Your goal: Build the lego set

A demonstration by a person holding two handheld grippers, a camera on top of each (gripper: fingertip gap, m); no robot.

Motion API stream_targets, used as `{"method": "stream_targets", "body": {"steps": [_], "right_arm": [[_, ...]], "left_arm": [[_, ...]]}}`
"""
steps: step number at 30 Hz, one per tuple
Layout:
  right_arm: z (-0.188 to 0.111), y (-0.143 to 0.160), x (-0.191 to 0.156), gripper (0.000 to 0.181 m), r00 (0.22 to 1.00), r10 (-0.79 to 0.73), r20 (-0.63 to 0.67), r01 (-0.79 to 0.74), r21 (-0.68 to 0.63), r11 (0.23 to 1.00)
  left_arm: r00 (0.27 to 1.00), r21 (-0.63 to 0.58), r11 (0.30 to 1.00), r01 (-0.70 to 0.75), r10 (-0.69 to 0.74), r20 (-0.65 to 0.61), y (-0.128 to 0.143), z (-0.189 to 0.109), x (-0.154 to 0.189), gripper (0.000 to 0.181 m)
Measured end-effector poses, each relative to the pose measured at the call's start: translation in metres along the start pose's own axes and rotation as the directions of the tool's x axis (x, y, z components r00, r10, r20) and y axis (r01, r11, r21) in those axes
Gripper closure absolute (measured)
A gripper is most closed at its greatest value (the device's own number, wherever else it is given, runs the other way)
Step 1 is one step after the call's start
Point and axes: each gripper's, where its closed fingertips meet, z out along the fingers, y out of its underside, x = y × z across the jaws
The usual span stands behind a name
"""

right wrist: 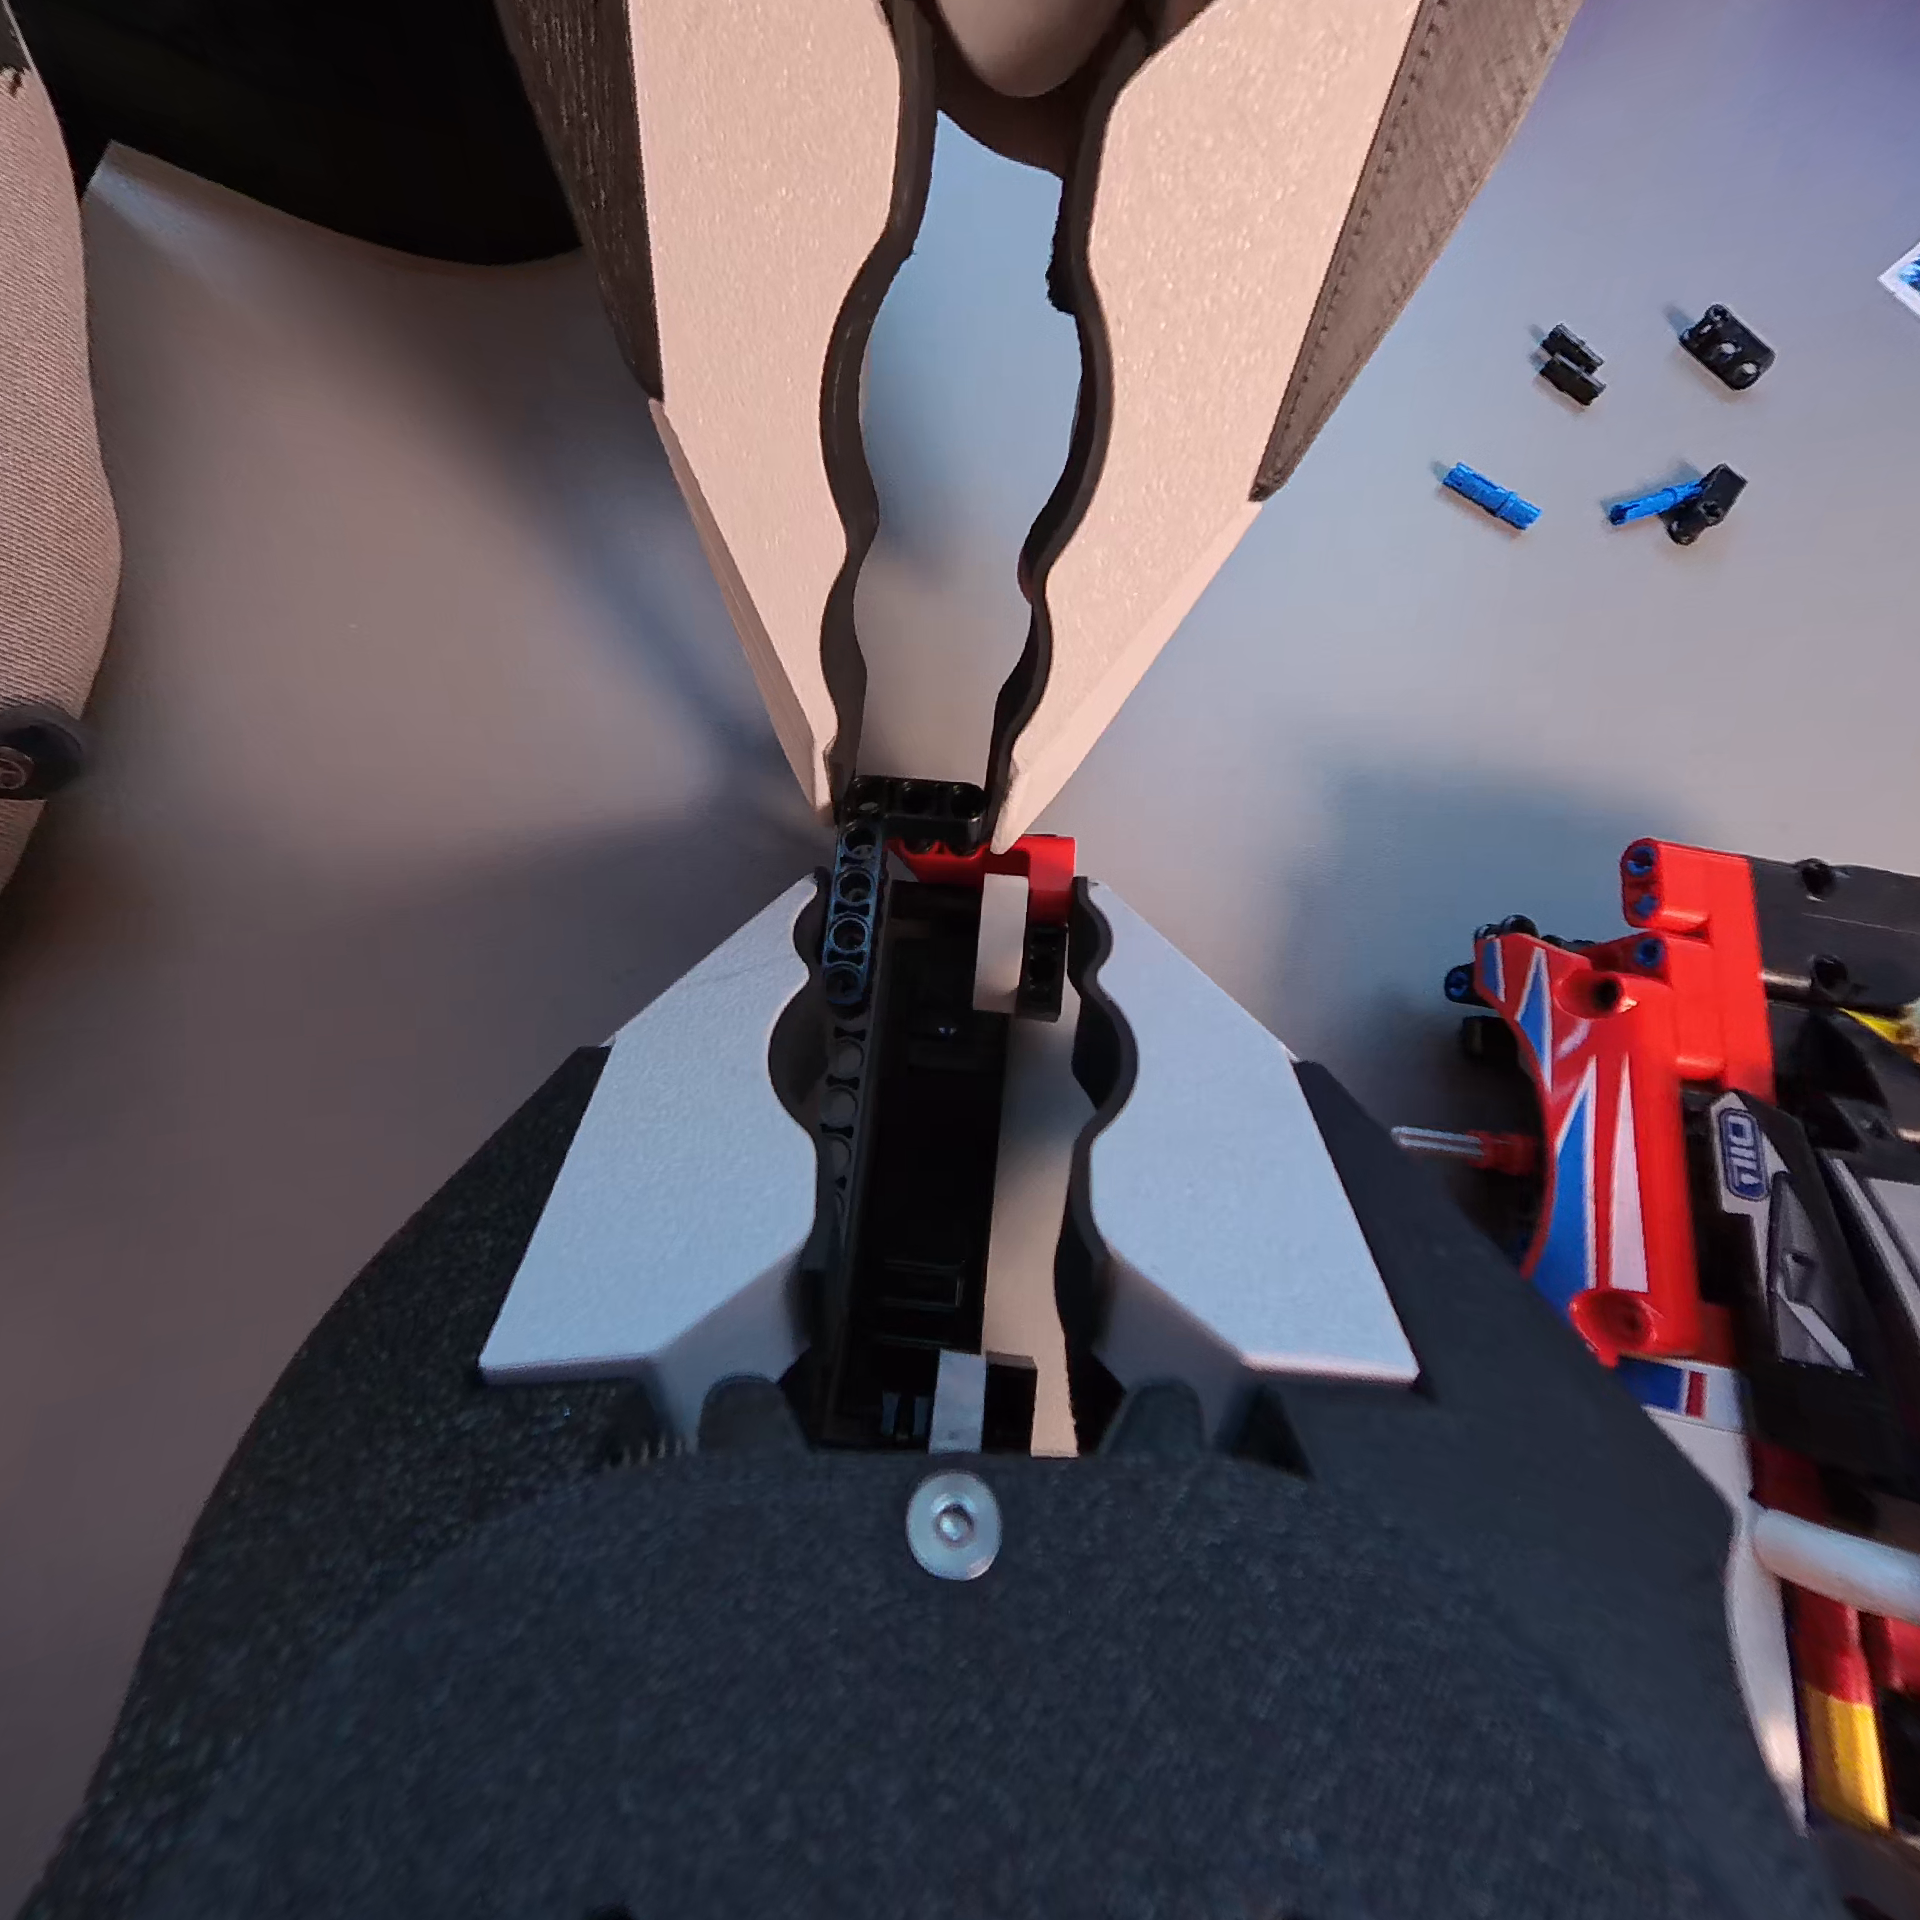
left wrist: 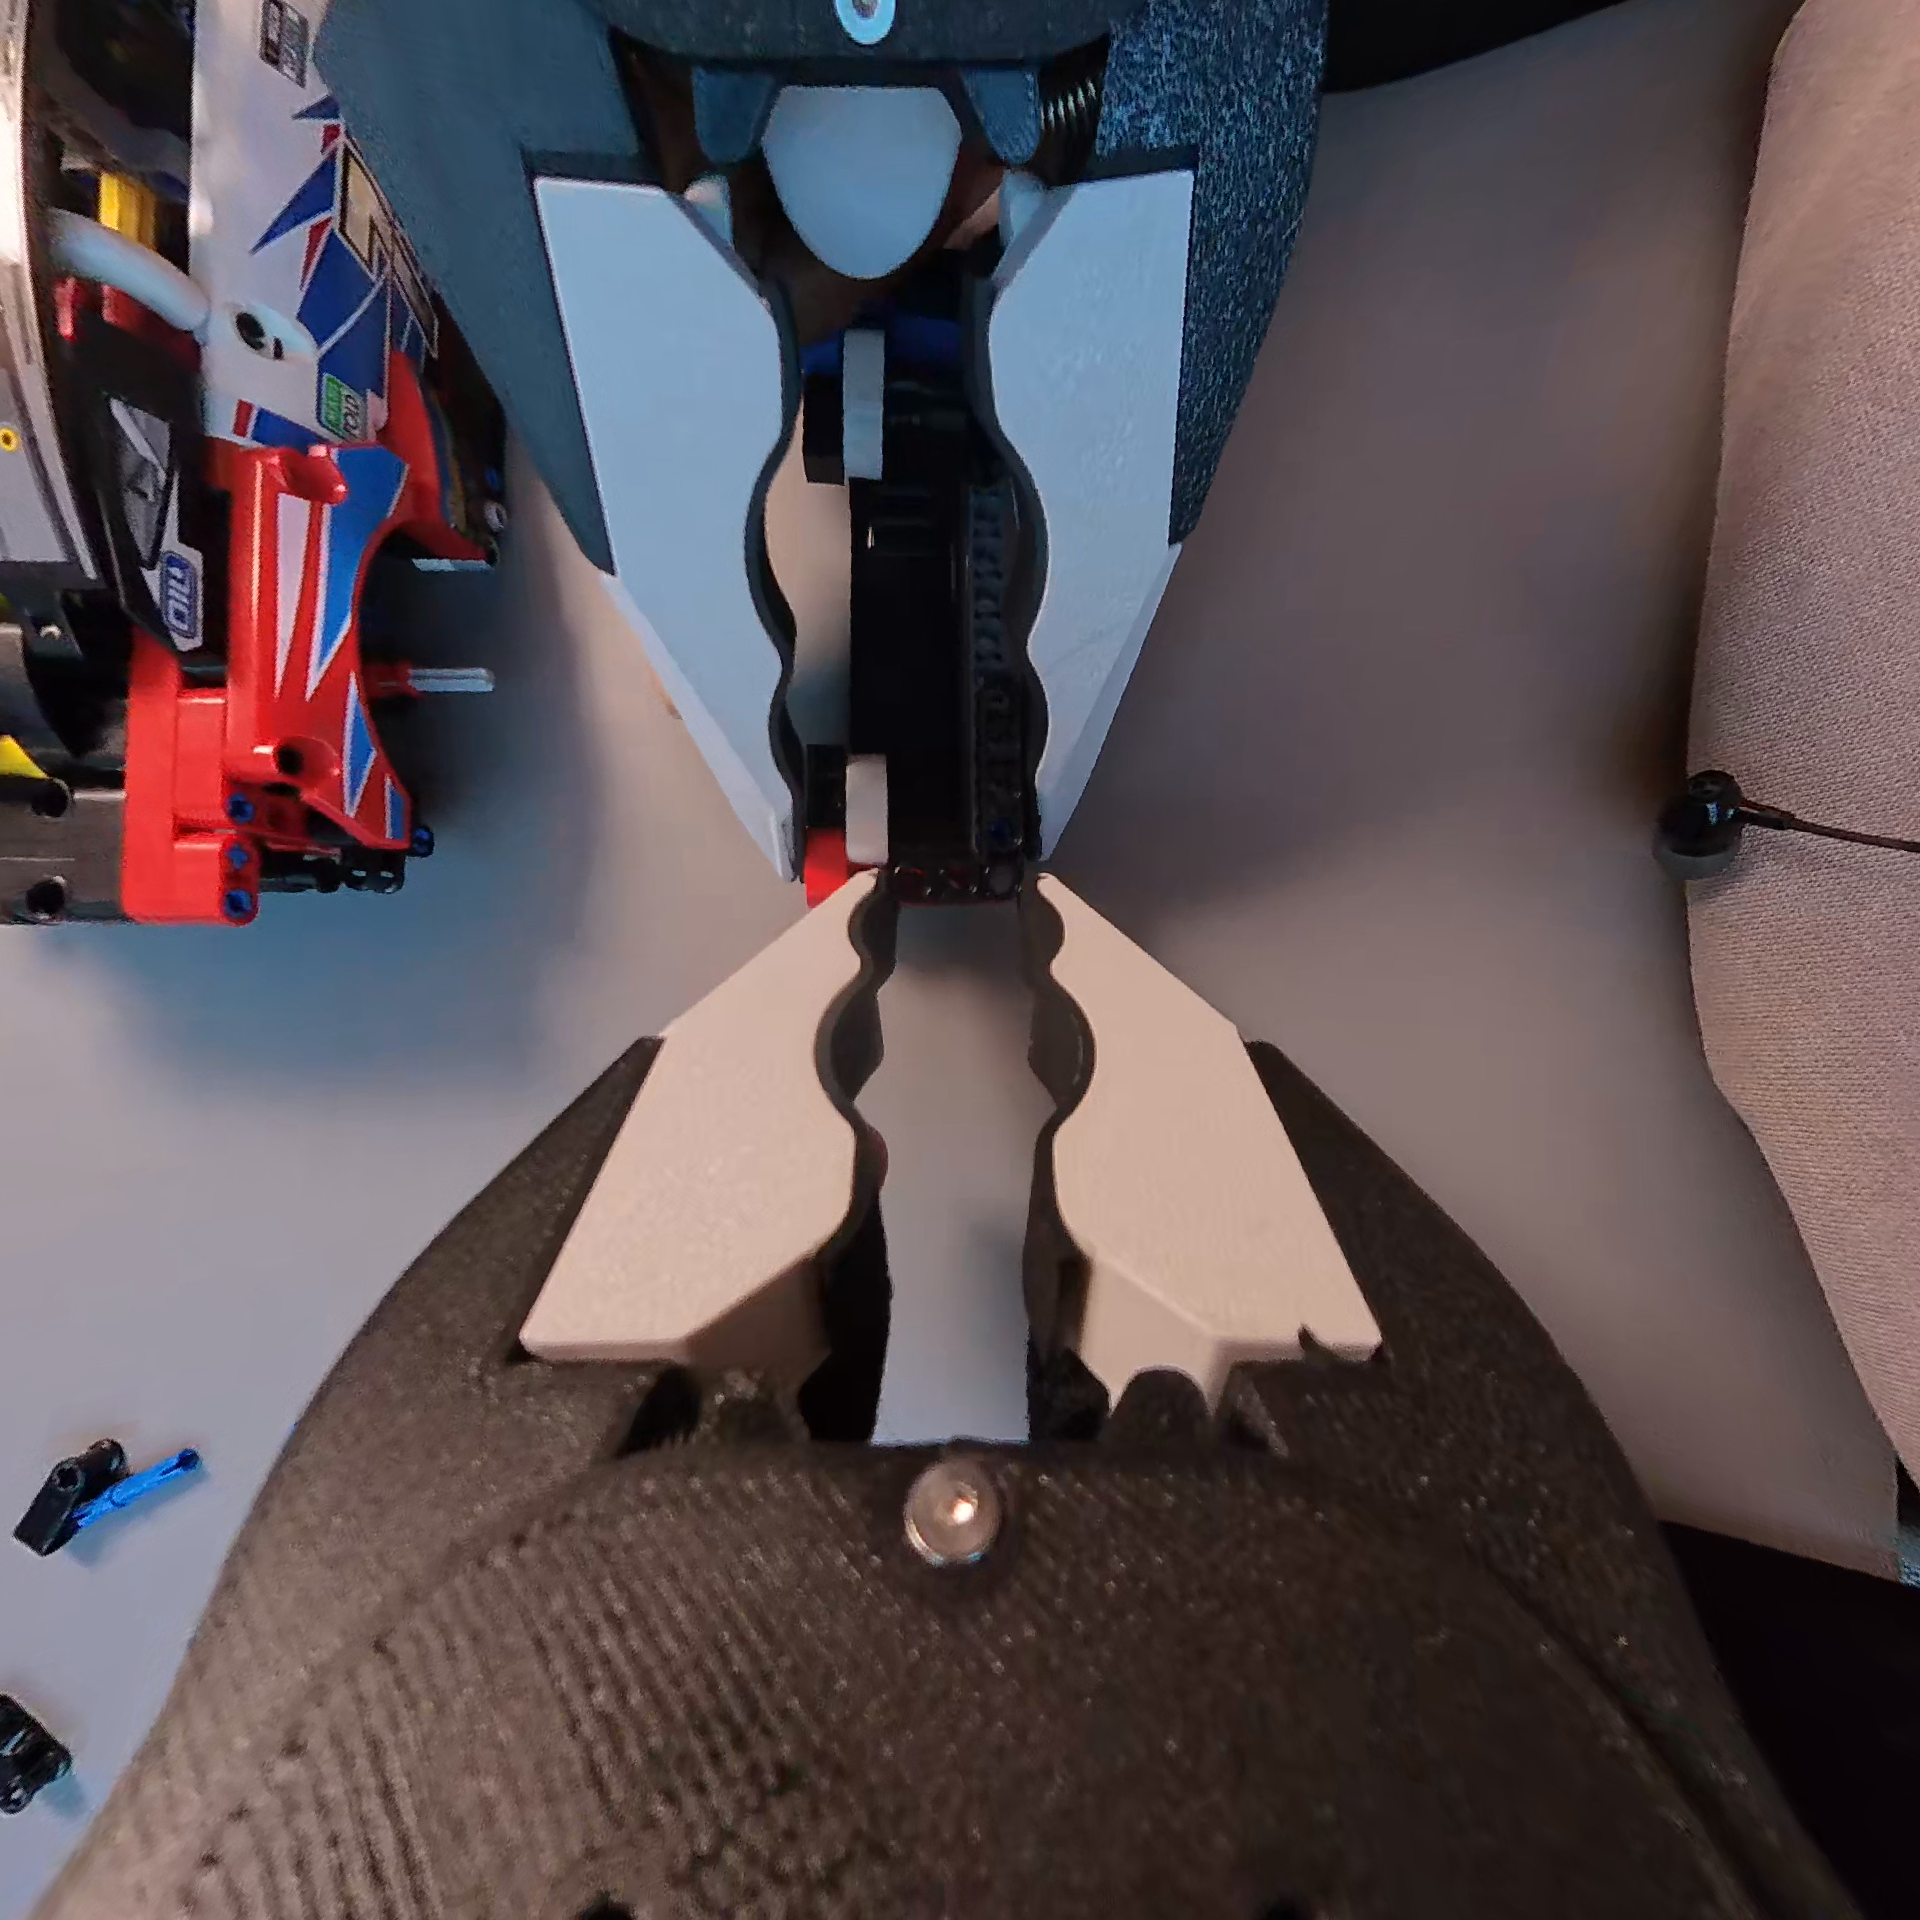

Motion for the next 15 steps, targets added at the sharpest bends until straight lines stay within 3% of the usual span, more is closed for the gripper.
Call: {"method": "stream_targets", "body": {"steps": [10,15], "right_arm": [[-0.0012,0.0010,0.0028,0.139,1.000,0.026,-0.003,-0.026,0.002,1.000],[-0.0018,0.0025,0.0094,0.140,0.998,0.047,-0.031,-0.047,-0.004,0.999]], "left_arm": [[0.998,0.029,0.998,-0.056,0.055,0.030,0.0008,0.0014,-0.0038,0.159],[1.000,0.019,1.000,-0.010,0.010,0.002,0.0009,0.0023,-0.0095,0.159]]}}
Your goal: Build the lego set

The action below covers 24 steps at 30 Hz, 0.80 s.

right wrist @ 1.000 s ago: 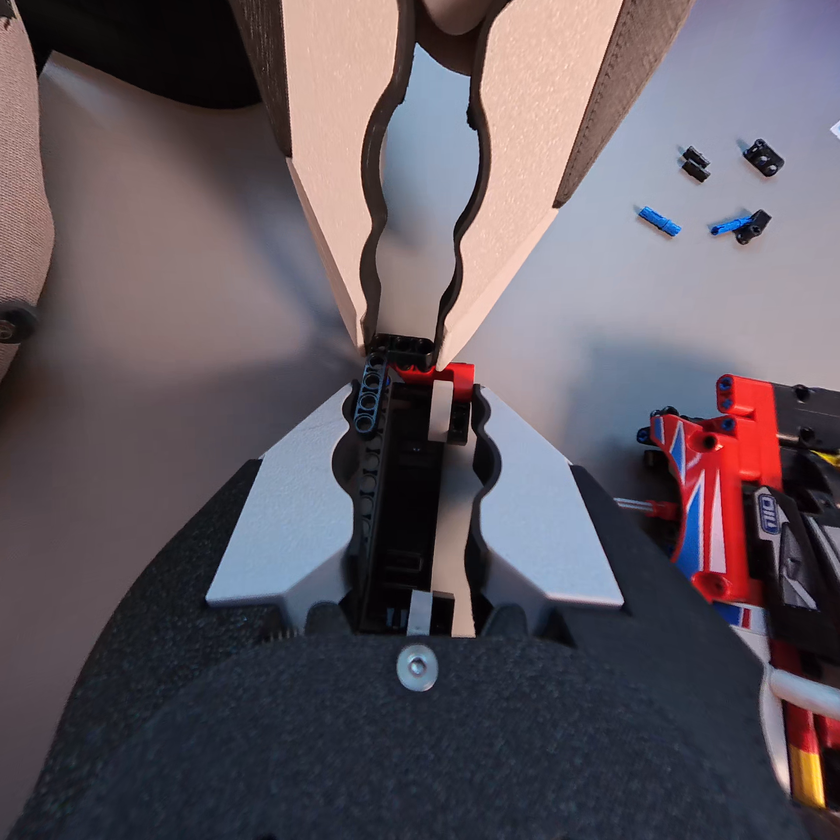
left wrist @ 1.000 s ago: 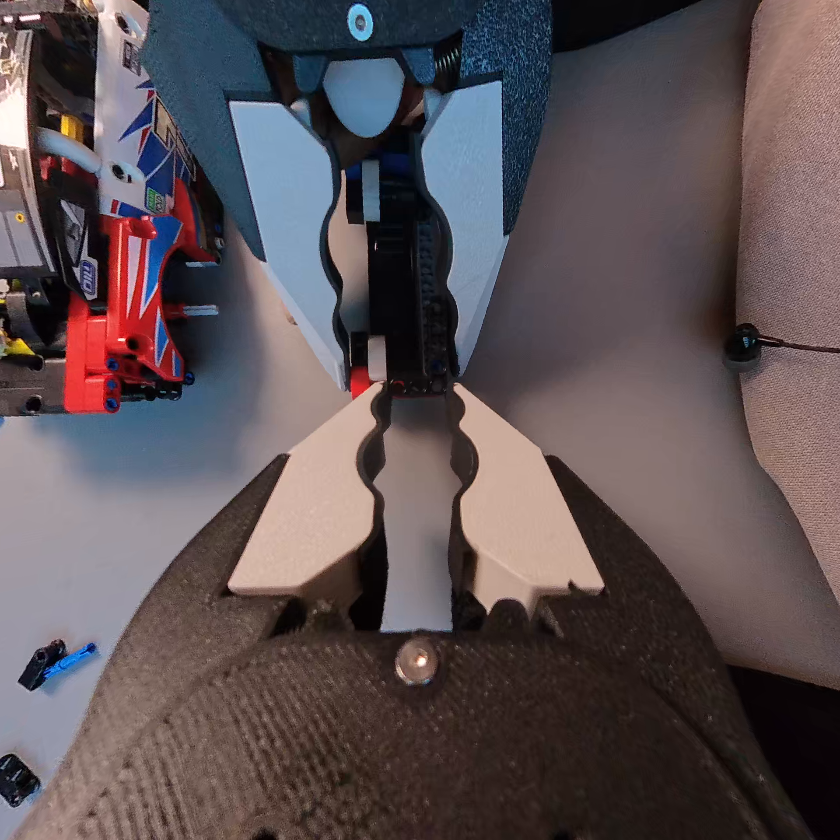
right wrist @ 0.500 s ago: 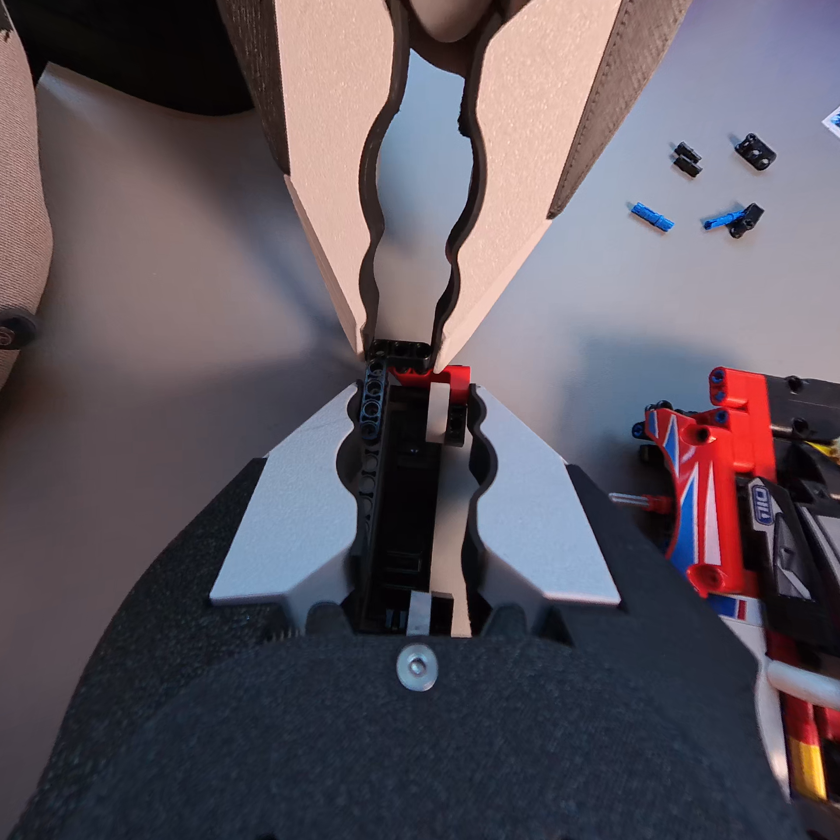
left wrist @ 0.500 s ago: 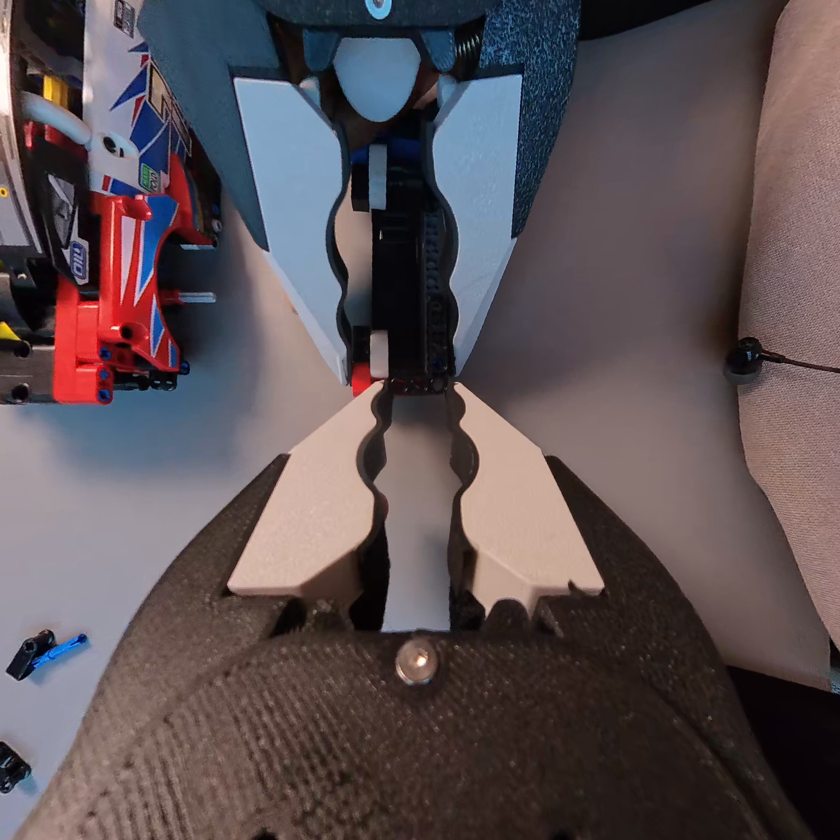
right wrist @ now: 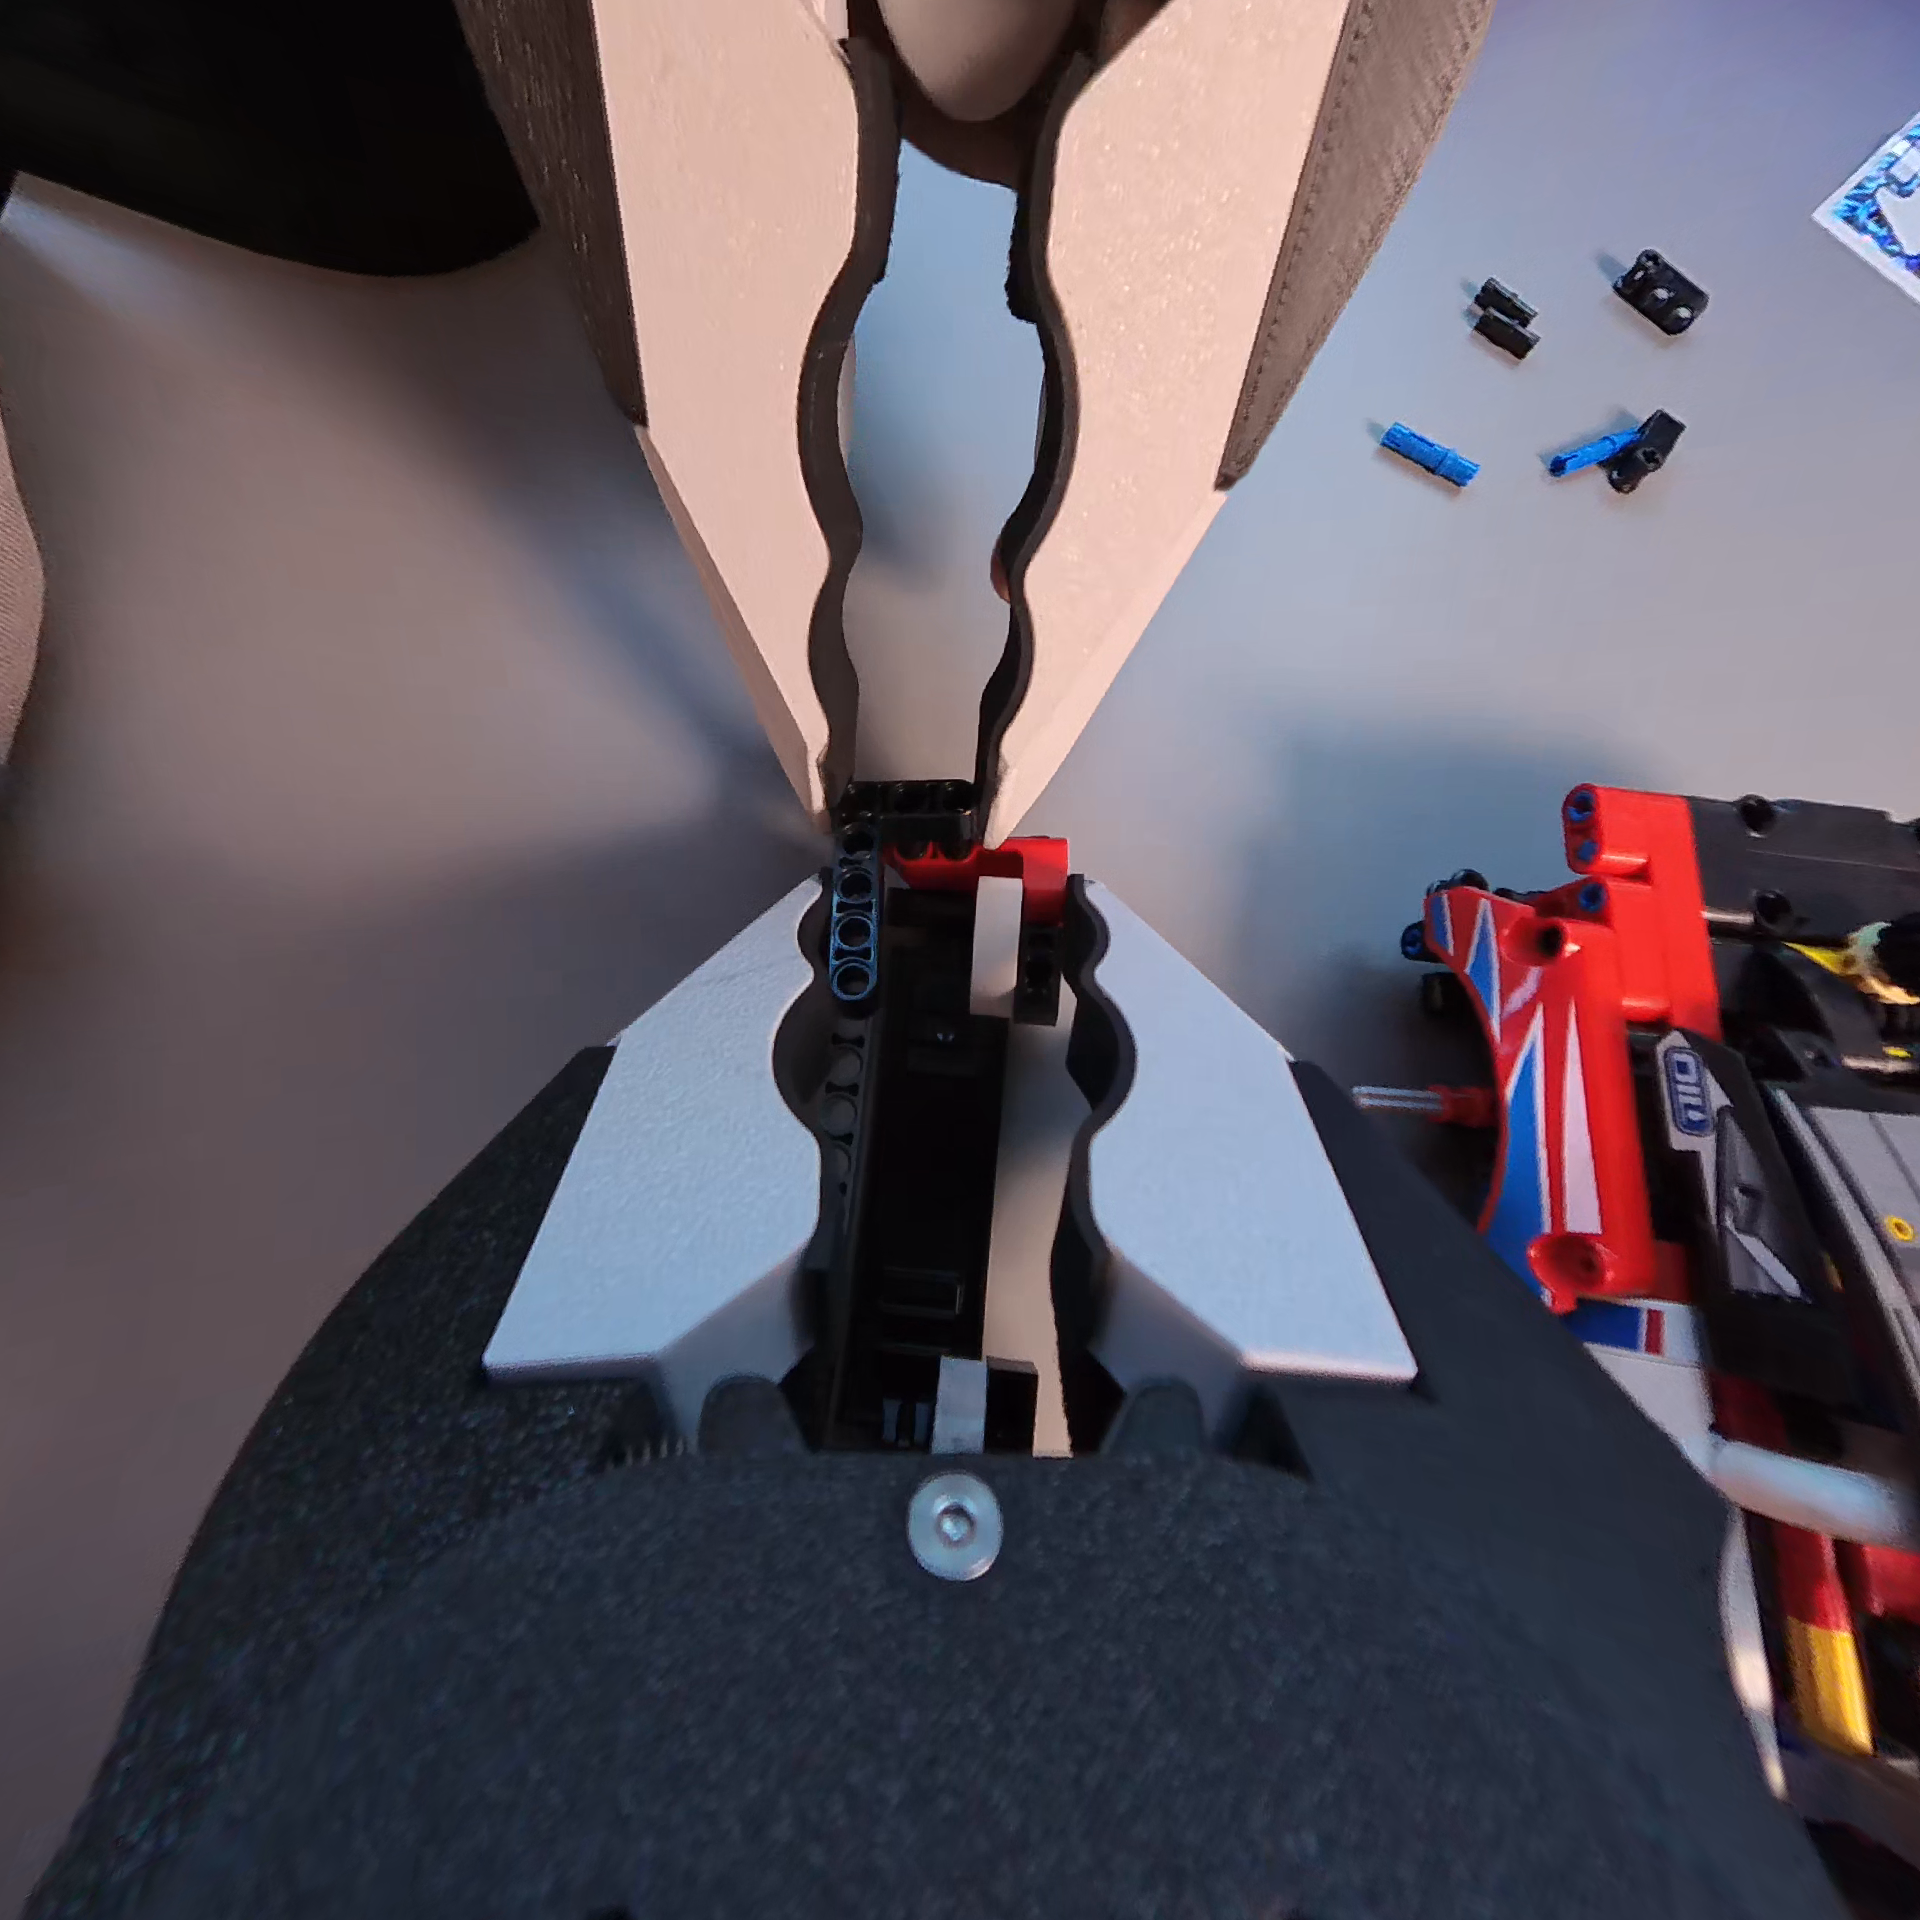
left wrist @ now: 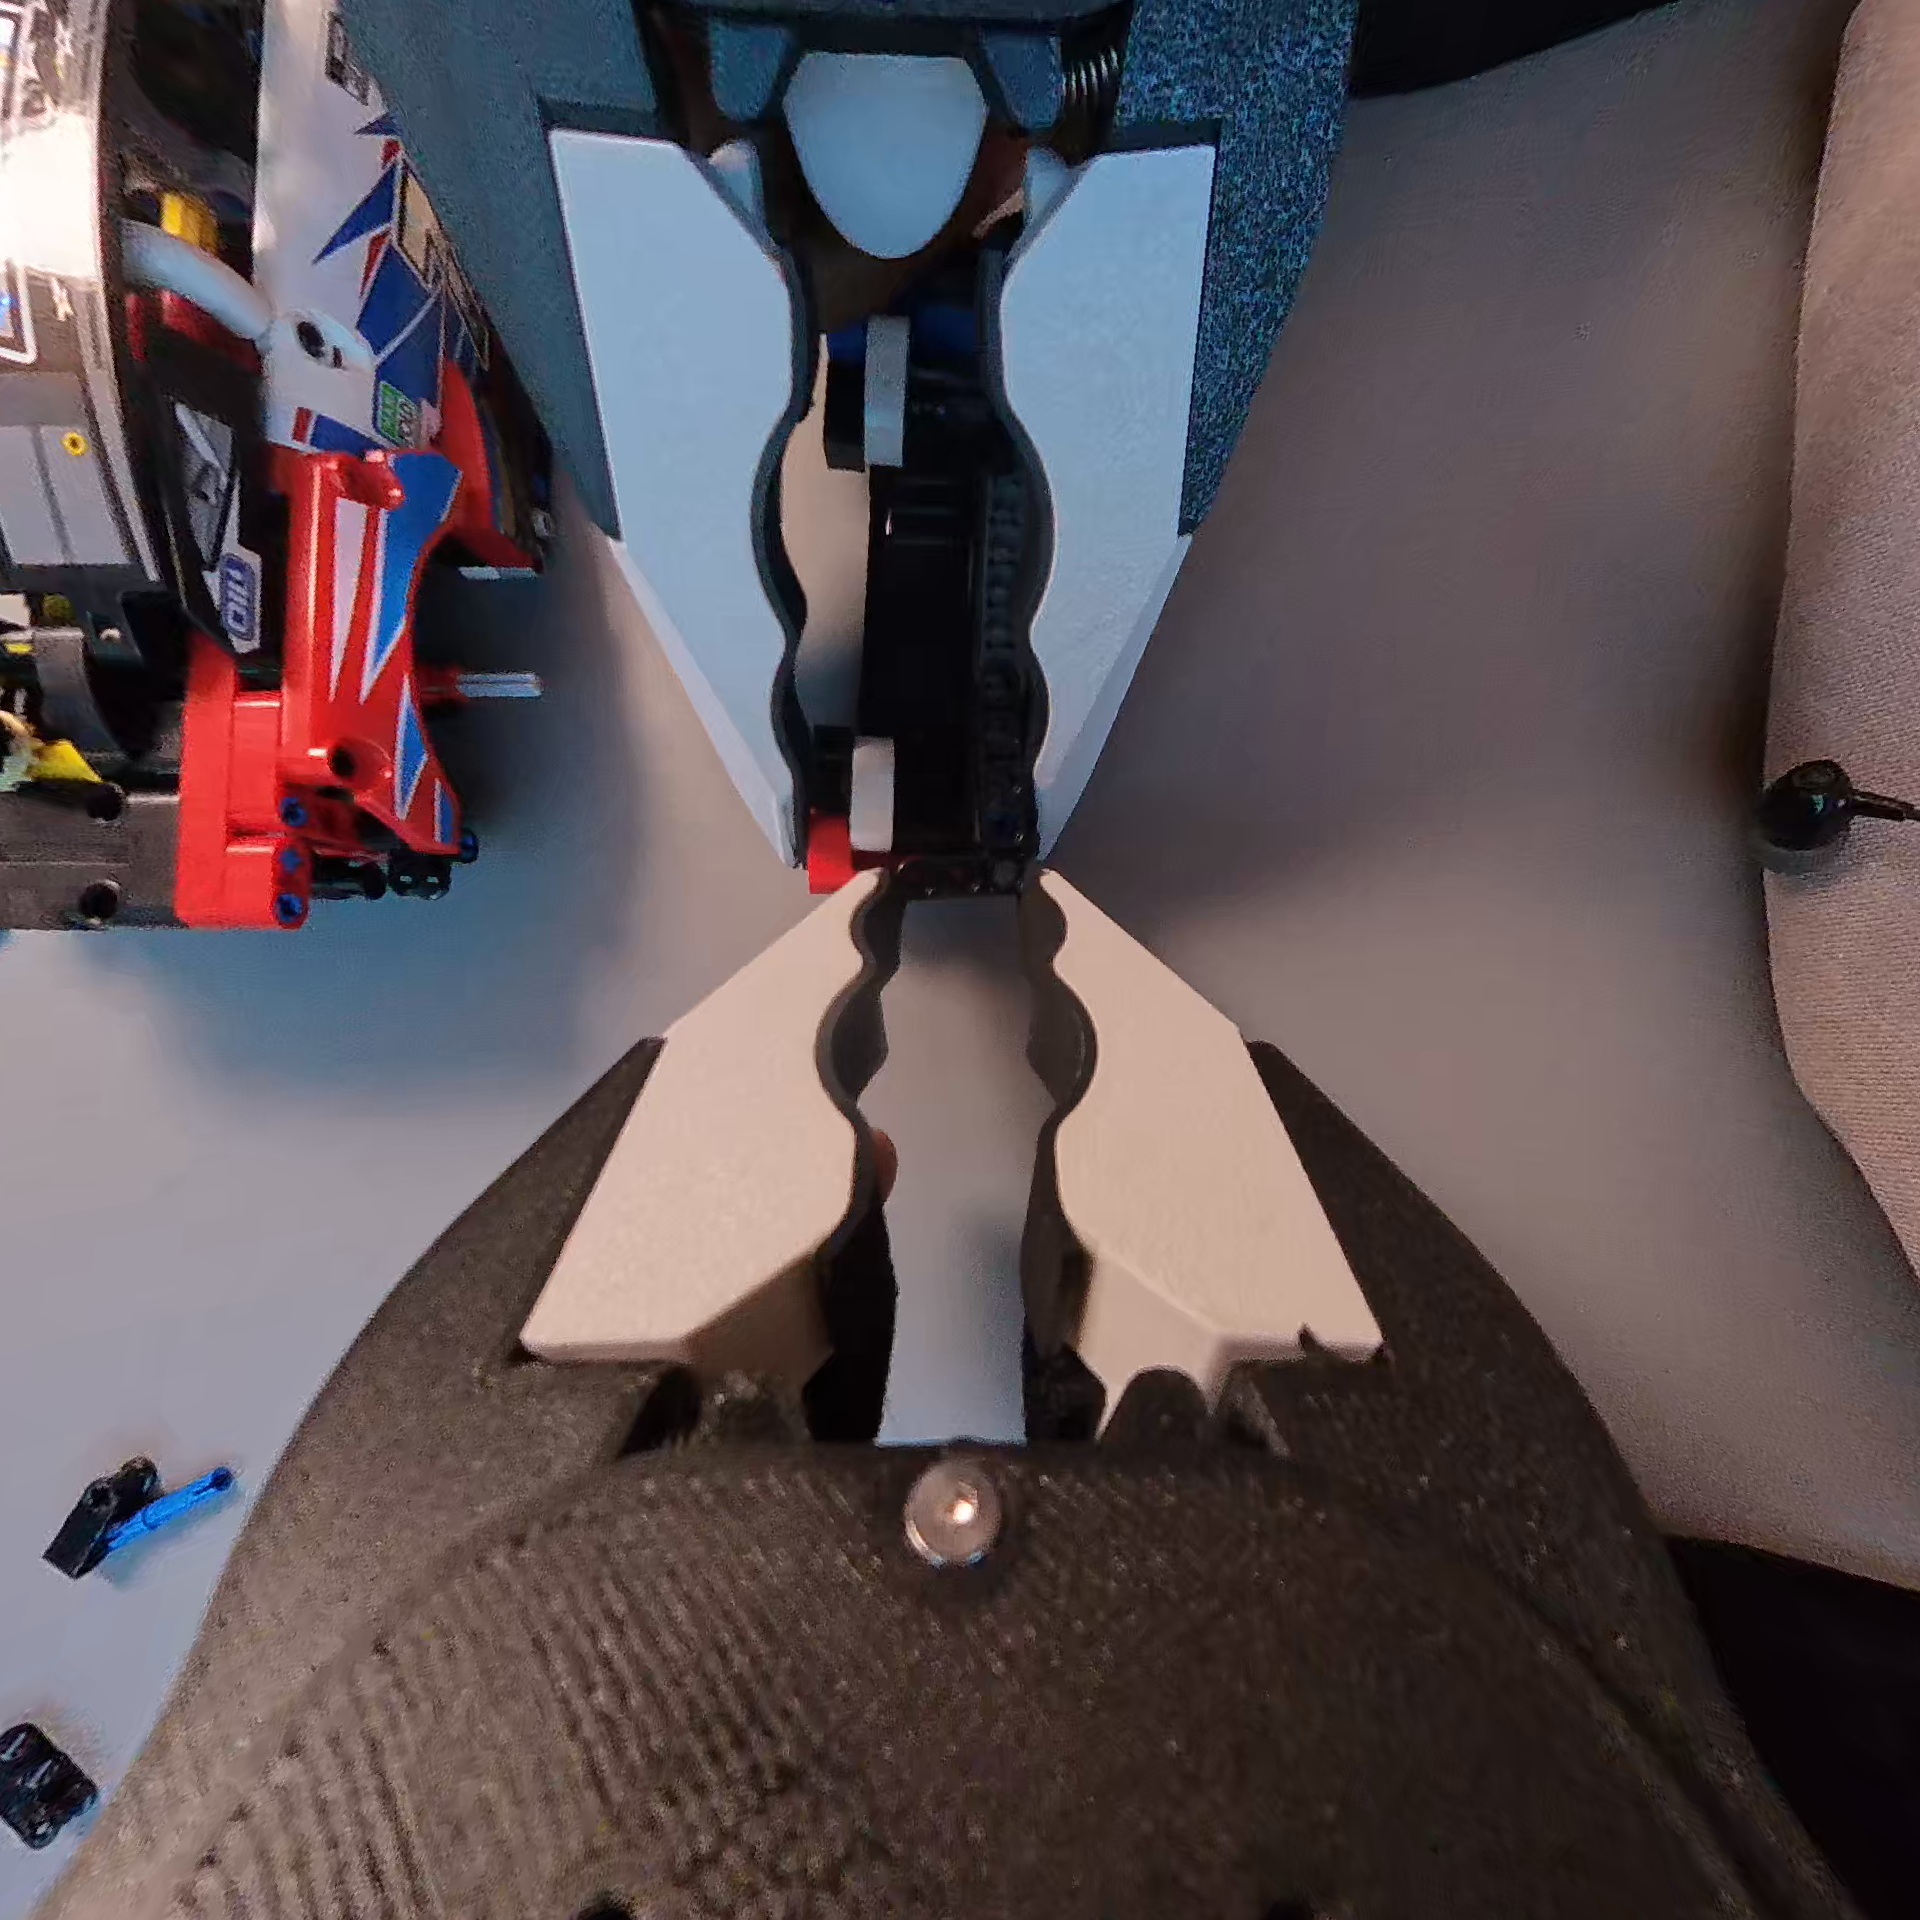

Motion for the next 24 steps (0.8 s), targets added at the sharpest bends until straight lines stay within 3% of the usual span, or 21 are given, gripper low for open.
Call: {"method": "stream_targets", "body": {"steps": [9,16,24], "right_arm": [[-0.0003,-0.0003,0.0001,0.140,0.999,0.032,0.004,-0.032,0.001,0.999],[-0.0018,0.0011,-0.0008,0.139,0.999,0.042,-0.003,-0.042,-0.003,0.999],[-0.0019,0.0008,-0.0010,0.140,0.998,0.067,-0.006,-0.067,0.003,0.998]], "left_arm": [[0.988,-0.103,0.994,-0.039,0.022,-0.155,0.0003,-0.0010,0.0009,0.160],[0.974,-0.056,0.976,-0.212,0.207,-0.096,-0.0013,0.0018,0.0010,0.161],[0.990,-0.028,0.991,-0.133,0.131,-0.059,-0.0039,0.0007,0.0014,0.160]]}}
